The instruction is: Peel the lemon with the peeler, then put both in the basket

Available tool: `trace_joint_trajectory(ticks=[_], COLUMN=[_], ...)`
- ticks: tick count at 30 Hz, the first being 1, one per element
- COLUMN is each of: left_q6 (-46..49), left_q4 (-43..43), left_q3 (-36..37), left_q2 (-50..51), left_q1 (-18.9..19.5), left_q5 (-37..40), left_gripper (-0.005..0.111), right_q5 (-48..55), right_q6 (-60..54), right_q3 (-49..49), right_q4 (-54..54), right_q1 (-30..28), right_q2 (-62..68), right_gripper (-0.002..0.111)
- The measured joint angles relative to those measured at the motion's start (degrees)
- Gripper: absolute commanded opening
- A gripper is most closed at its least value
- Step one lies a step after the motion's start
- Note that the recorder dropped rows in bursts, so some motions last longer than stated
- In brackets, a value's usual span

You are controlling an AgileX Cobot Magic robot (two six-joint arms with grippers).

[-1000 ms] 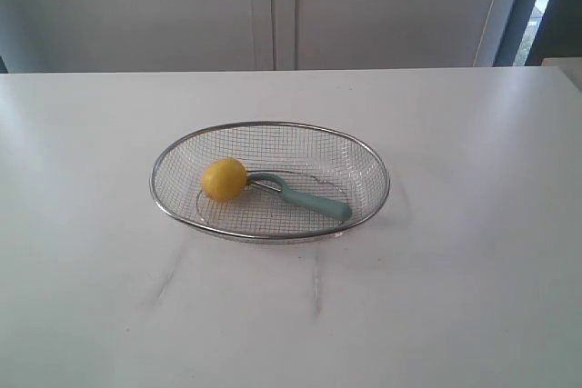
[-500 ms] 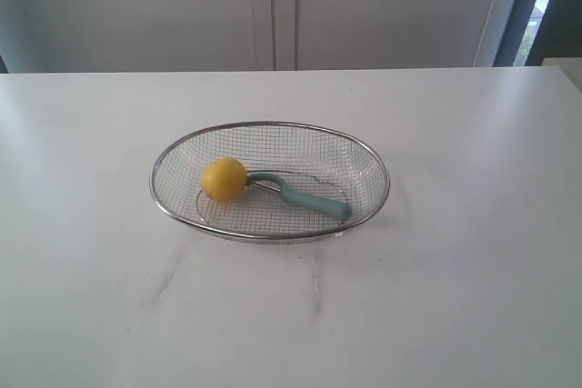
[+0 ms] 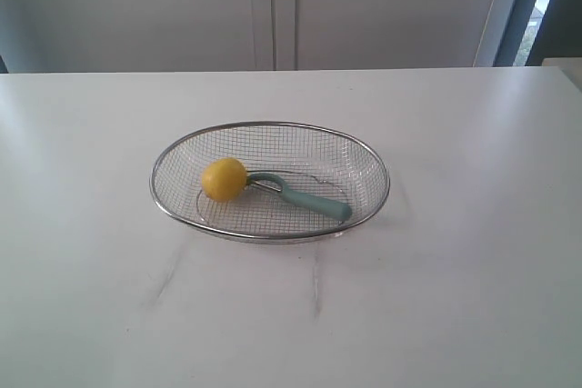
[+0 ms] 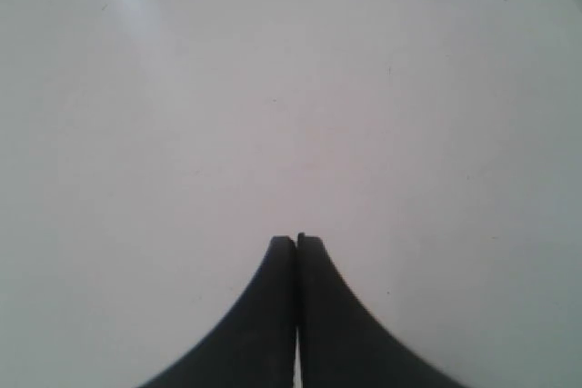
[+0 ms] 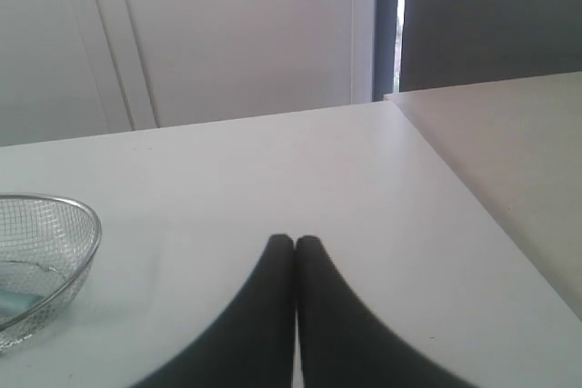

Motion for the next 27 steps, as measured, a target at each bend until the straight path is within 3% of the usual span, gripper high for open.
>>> trace_joint_trajectory(ticks=[17, 27], left_q6=[0.0, 0.0], left_q4=[0.0, 0.0], left_q3=[0.0, 0.0], left_q2=[0.0, 0.0], left_q1=[0.0, 0.0], left_q5=[0.0, 0.0], left_gripper=[0.0, 0.0], right_q5=[-7.69, -9.81], right_q6=[0.0, 0.0], right_q3=[15.7, 16.46], right_q4=[0.0, 0.0], right_q1=[0.0, 0.0], right_q2=[0.0, 0.0], right_gripper=[0.0, 0.0])
